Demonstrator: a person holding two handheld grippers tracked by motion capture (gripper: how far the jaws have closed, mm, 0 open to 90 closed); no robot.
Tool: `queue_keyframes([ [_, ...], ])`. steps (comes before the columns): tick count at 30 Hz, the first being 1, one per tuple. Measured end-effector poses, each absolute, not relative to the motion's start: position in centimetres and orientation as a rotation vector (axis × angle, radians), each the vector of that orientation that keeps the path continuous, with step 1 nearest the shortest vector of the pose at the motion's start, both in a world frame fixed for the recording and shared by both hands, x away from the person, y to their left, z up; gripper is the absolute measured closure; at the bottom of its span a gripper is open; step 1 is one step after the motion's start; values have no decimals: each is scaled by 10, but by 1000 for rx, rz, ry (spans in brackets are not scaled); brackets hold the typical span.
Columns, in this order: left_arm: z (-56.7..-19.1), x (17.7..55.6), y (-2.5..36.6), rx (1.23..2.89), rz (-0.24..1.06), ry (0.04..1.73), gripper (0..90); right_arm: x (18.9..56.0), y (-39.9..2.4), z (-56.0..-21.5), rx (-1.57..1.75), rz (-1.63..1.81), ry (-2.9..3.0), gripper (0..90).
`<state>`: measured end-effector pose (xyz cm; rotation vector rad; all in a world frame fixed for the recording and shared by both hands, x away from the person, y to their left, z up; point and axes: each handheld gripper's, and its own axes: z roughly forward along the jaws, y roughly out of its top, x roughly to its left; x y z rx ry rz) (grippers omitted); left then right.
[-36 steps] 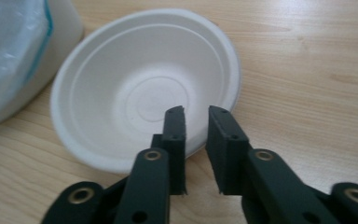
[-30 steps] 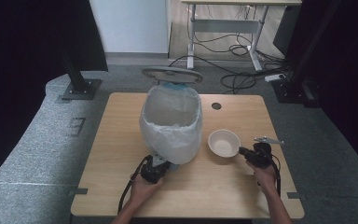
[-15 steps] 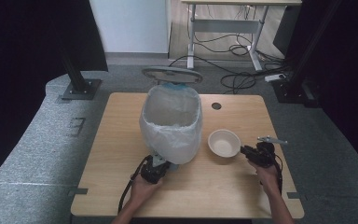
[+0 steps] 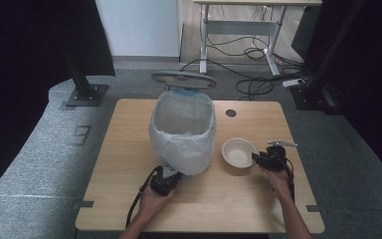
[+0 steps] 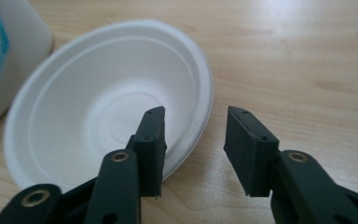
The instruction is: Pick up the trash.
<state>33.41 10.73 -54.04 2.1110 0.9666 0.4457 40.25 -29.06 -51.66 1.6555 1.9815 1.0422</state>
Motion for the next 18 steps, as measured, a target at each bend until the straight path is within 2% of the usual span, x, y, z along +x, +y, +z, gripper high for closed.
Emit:
queue_keyframes([
  [2,-540,334,107,2111,445,966,900,406,-291,-523,1703,1058,1997,572],
  [6,-540,334,107,2111,445,966,900,406,-290,-523,1706,1084,2010,643],
  [7,-540,334,107,2112,446,966,900,405,-289,-522,1706,1096,2012,705],
  [9,-541,334,107,2112,447,965,900,403,-289,-521,1701,1113,2021,765],
  [13,-541,334,107,2111,448,965,900,397,-289,-514,1704,1197,2021,815],
  [18,-541,334,107,2110,447,965,900,387,-289,-506,1662,1267,2023,828],
])
